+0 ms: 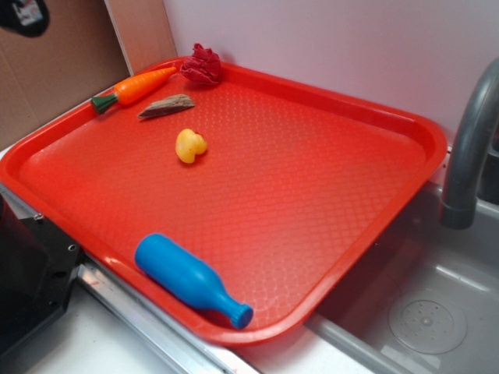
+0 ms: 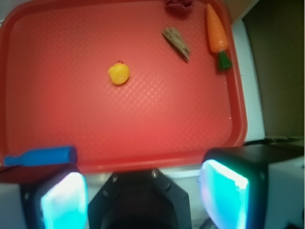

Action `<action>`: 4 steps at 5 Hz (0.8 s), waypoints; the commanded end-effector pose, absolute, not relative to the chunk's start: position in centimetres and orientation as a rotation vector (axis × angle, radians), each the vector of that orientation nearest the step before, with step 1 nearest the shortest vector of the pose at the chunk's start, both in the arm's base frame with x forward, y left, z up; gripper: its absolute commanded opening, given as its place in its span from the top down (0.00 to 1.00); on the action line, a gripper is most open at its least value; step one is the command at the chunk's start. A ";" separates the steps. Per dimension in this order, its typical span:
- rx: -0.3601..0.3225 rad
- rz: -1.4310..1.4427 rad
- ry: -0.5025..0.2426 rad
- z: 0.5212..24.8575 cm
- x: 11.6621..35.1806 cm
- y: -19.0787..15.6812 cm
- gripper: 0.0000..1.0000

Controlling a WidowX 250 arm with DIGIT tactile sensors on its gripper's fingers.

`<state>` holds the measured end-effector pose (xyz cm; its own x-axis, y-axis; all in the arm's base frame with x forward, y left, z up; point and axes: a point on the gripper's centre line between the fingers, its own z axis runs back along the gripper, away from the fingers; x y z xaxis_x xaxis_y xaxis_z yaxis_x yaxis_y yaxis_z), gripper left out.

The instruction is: Grab the red paper.

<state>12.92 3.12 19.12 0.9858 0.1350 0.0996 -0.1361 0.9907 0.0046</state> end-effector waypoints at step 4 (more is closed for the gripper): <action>0.034 0.129 -0.184 10.5 29.3 7.4 0.00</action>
